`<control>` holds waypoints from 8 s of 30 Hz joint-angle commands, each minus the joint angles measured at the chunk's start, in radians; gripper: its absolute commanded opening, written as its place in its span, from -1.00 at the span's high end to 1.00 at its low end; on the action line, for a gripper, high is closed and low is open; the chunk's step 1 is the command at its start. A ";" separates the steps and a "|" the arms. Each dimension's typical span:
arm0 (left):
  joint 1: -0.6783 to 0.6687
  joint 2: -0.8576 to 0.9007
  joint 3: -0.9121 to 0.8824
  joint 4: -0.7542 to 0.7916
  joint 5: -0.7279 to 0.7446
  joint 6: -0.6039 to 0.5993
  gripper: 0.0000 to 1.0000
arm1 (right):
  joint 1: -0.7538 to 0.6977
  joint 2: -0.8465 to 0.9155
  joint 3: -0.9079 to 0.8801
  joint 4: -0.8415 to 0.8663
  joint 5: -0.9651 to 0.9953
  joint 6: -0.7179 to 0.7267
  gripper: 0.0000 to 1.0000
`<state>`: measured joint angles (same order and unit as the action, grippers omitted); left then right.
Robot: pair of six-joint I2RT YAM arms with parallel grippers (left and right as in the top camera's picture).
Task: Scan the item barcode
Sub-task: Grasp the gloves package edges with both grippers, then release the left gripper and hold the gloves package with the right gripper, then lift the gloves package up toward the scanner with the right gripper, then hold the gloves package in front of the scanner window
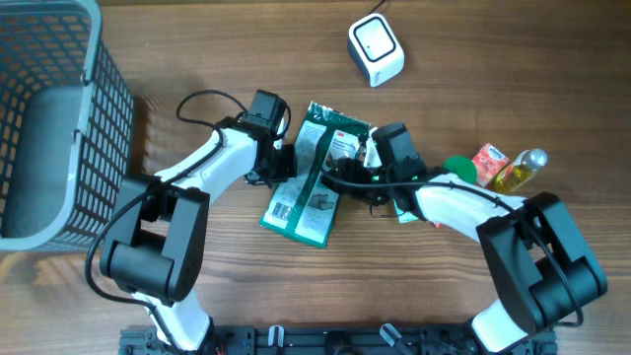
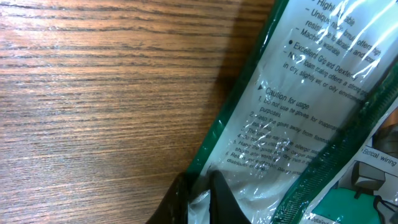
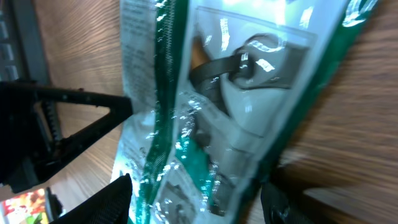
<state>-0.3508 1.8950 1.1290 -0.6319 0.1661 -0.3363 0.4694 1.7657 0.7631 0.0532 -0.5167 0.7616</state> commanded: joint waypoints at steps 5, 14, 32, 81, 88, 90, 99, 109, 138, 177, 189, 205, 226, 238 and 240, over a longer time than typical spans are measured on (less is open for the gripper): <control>-0.014 0.067 -0.032 -0.039 0.008 -0.013 0.88 | 0.047 0.035 -0.036 0.113 0.000 0.053 -0.33; -0.014 0.067 -0.032 -0.042 0.008 -0.013 0.88 | 0.063 0.129 -0.036 0.232 0.002 0.080 0.08; -0.001 0.063 -0.021 0.009 -0.108 -0.013 0.81 | 0.063 0.129 -0.036 0.231 0.010 0.076 0.91; 0.245 -0.113 0.025 -0.012 -0.112 -0.009 -1.00 | 0.063 0.129 -0.036 0.259 0.010 -0.003 0.92; 0.245 -0.113 0.025 -0.012 -0.112 -0.009 -1.00 | 0.063 0.129 -0.036 0.269 0.009 -0.002 0.91; 0.245 -0.113 0.025 -0.012 -0.112 -0.009 -1.00 | 0.063 0.128 -0.036 0.269 0.005 -0.002 0.91; 0.245 -0.113 0.025 -0.012 -0.112 -0.009 -1.00 | 0.063 0.128 -0.036 0.269 -0.002 -0.003 0.91; 0.245 -0.113 0.025 -0.012 -0.112 -0.009 -1.00 | 0.063 0.128 -0.036 0.269 -0.006 -0.003 0.91; 0.245 -0.113 0.025 -0.012 -0.112 -0.009 -1.00 | 0.063 0.080 -0.035 0.267 -0.005 -0.065 0.91; 0.245 -0.113 0.025 -0.012 -0.112 -0.009 -1.00 | 0.020 -0.390 0.599 -0.825 0.145 -0.520 0.91; 0.245 -0.113 0.025 -0.012 -0.112 -0.009 -1.00 | 0.021 -0.052 1.151 -1.081 0.526 -0.938 0.91; 0.244 -0.113 0.025 -0.012 -0.112 -0.009 -1.00 | 0.025 0.355 1.149 -0.438 1.199 -1.581 0.91; 0.245 -0.113 0.025 -0.012 -0.112 -0.009 -1.00 | 0.047 0.628 1.147 0.043 1.240 -1.640 0.91; 0.245 -0.113 0.025 -0.012 -0.112 -0.009 -1.00 | 0.124 0.628 1.147 -0.047 1.278 -1.548 0.91; 0.245 -0.113 0.025 -0.012 -0.112 -0.009 -1.00 | 0.127 0.628 1.147 -0.076 1.306 -1.516 0.92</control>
<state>-0.1093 1.7958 1.1412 -0.6441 0.0635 -0.3496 0.5896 2.3867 1.9041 0.0055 0.7326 -0.8356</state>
